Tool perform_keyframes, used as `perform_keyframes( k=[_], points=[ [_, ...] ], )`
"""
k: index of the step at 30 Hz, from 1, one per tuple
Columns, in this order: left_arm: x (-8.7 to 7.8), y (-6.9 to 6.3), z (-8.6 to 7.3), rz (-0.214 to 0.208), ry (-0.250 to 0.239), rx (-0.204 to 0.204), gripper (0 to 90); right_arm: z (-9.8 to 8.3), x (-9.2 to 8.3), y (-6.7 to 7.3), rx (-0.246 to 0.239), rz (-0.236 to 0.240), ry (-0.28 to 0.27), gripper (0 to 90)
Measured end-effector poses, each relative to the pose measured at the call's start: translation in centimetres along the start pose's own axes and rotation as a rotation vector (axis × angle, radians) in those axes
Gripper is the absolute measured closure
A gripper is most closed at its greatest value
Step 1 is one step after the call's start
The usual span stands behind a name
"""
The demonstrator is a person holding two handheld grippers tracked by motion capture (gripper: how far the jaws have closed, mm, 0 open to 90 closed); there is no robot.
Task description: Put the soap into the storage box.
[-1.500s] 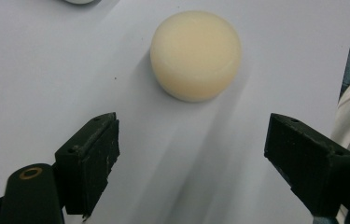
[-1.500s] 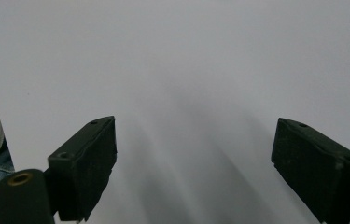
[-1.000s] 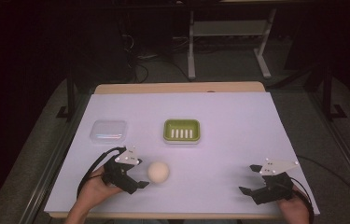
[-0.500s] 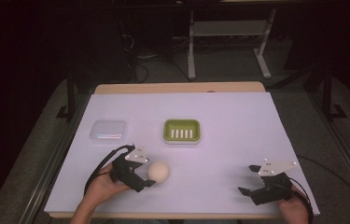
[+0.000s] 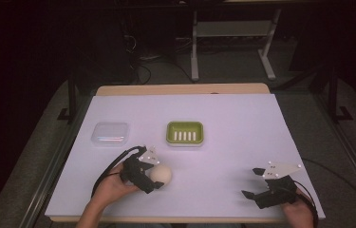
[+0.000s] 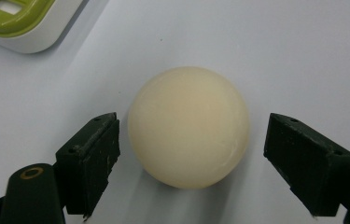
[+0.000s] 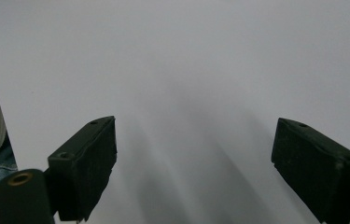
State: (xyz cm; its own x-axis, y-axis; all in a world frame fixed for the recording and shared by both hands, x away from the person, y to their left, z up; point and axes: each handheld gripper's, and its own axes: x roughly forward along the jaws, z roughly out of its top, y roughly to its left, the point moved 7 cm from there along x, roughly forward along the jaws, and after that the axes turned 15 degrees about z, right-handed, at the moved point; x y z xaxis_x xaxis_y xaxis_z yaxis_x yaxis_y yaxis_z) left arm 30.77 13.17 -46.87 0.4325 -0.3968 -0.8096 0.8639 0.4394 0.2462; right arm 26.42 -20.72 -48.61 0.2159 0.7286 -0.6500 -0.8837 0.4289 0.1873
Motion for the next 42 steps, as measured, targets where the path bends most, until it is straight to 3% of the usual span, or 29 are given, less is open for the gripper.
perform_keyframes(
  k=[26, 42],
  points=[
    [2.0, -0.2, 0.3, -0.030, 0.053, 0.024, 21.8, 0.1, 0.2, 0.0, -0.006, 0.009, 0.004, 13.4],
    [2.7, -0.4, 0.3, -0.051, 0.082, 0.014, 24.7, 0.3, 0.4, 0.1, -0.008, 0.016, 0.004, 13.4]
  ],
)
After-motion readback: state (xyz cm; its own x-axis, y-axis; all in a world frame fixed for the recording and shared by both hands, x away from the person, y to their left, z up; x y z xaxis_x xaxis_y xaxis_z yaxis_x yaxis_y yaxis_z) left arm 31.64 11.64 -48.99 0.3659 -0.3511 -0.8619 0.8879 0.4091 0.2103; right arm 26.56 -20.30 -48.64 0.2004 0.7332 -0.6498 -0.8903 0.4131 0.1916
